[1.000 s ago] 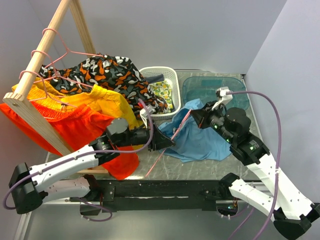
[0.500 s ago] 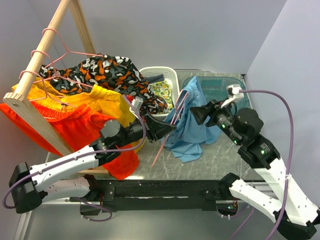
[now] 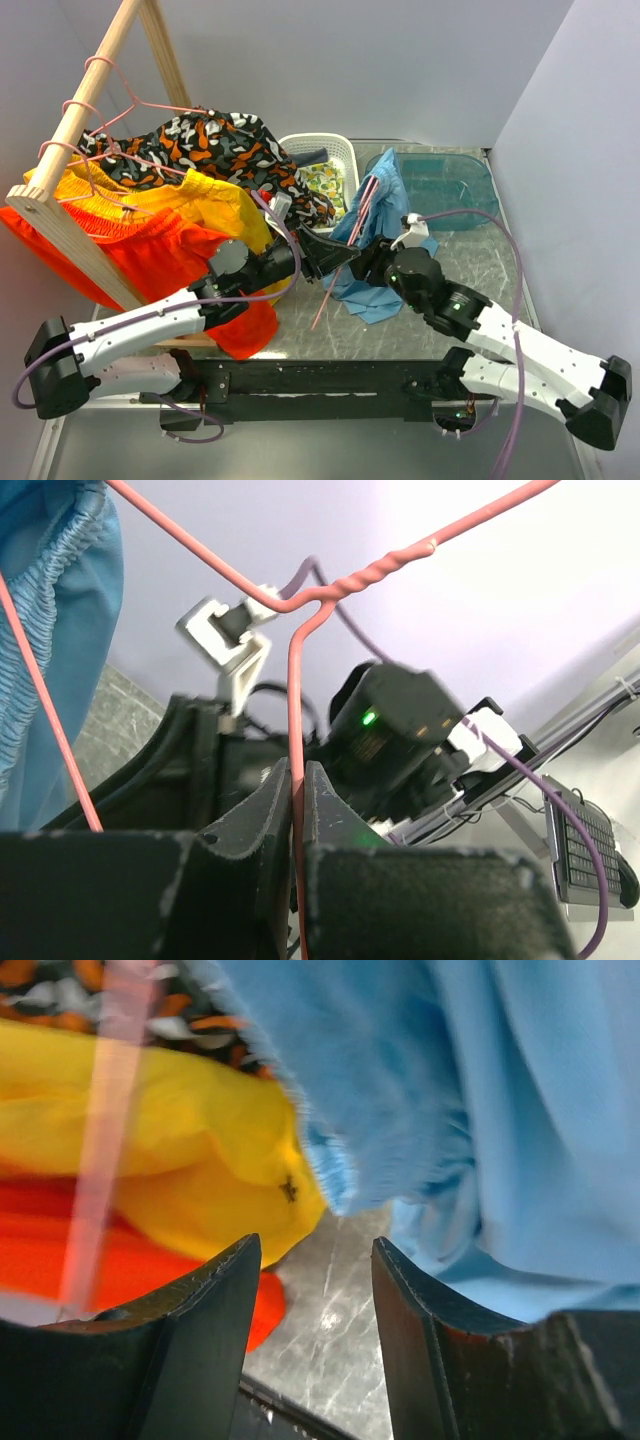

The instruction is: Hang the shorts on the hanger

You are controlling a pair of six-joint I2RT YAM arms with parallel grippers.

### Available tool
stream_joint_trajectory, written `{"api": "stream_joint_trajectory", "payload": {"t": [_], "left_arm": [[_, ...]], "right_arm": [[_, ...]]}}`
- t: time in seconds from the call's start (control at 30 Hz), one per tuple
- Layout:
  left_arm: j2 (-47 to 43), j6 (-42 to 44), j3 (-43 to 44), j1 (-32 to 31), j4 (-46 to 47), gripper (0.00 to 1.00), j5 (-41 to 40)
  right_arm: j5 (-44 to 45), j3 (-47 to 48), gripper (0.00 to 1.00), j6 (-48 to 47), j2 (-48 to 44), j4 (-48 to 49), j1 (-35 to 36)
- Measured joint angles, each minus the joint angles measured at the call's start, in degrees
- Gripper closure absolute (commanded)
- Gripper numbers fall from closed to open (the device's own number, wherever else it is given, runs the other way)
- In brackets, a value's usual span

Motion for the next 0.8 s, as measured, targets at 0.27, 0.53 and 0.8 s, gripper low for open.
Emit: {"api": "stream_joint_trajectory", "payload": {"t": [0.27, 0.53, 0.8], "left_arm": [[0.98, 0.0, 0.9, -0.85, 1.75, 0.99, -1.27], [1.66, -0.02, 0.9, -1.25, 3.76, 0.99, -1.36], [2.82, -0.33, 0.9, -1.49, 7.13, 0.99, -1.38]], "right_arm": [[10.1, -5.18, 0.41, 12.22, 4.7, 5.62, 1.03], [14.49, -4.48, 0.35, 19.12, 12.31, 8.41, 1.42], [17.29, -3.65, 0.78, 22.97, 16.22, 7.98, 2.21]]}}
